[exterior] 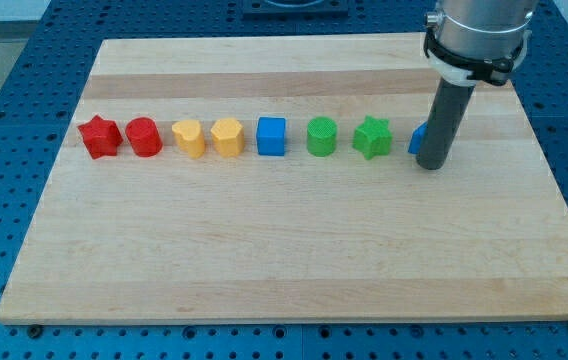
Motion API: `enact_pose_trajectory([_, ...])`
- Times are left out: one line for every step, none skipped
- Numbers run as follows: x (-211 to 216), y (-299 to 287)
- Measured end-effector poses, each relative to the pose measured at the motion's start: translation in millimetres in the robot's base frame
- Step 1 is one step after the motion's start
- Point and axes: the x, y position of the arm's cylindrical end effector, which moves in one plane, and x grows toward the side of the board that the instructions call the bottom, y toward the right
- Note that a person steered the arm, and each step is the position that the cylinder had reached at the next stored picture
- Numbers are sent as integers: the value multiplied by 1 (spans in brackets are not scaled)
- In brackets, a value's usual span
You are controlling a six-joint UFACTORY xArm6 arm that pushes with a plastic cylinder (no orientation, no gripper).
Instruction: Slide the red circle and red star to the center of the yellow hexagon and yellow heart
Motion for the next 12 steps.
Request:
enact_pose_trajectory([0,0])
enact_pose_trajectory([13,-12])
enact_pose_trajectory([39,-57])
enact_pose_trajectory([55,-121])
enact_pose_trajectory([56,-193])
enact_pose_trajectory([56,-271])
enact_pose_trajectory([51,-342])
enact_pose_trajectory([29,-415])
enact_pose_trajectory([12,-462])
enact_pose_trajectory([7,-462])
enact_pose_trajectory([-26,-463])
enact_pose_trajectory([-45,-463])
